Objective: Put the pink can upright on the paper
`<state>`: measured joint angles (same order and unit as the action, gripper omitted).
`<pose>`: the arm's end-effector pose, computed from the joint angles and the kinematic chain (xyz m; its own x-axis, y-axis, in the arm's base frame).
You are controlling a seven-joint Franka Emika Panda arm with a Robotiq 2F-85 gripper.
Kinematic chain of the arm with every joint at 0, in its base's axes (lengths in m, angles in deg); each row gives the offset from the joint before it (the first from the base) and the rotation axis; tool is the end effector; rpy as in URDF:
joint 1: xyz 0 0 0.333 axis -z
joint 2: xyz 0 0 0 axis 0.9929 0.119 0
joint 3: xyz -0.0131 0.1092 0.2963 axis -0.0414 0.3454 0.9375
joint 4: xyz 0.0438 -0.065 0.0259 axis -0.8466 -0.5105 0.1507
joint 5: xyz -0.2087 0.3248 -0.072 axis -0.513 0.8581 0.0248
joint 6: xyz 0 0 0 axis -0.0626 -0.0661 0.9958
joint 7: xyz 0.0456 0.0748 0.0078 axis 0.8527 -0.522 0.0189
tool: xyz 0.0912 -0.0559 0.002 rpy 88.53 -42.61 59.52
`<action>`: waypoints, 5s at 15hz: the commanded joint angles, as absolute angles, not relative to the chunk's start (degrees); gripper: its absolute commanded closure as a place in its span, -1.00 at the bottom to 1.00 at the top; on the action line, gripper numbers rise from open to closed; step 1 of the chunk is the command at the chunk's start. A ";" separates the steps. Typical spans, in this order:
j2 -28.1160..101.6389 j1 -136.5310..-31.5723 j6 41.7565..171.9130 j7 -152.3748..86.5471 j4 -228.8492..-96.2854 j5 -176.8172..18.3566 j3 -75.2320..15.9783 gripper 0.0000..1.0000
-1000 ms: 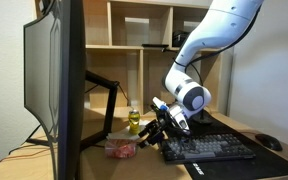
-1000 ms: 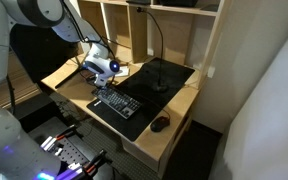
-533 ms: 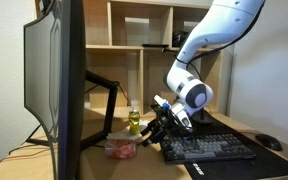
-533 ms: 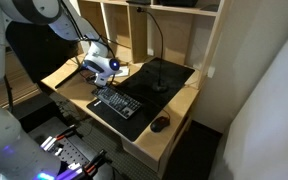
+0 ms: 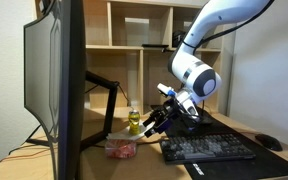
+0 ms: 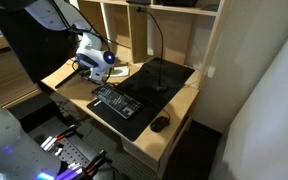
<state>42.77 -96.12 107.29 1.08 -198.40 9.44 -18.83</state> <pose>0.4873 0.1919 0.1805 -0.0360 -0.6086 -0.7927 -0.9984 0.0560 0.0024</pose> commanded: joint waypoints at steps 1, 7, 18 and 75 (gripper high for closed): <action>53.20 -96.20 107.39 -0.22 -189.92 11.49 -18.37 -1.00; 63.75 -96.67 103.73 -0.34 -179.51 14.66 -17.23 -1.00; 64.93 -98.65 101.55 1.71 -180.23 13.51 -15.86 -1.00; 47.62 -112.31 109.83 107.09 -169.22 -111.10 -34.59 0.09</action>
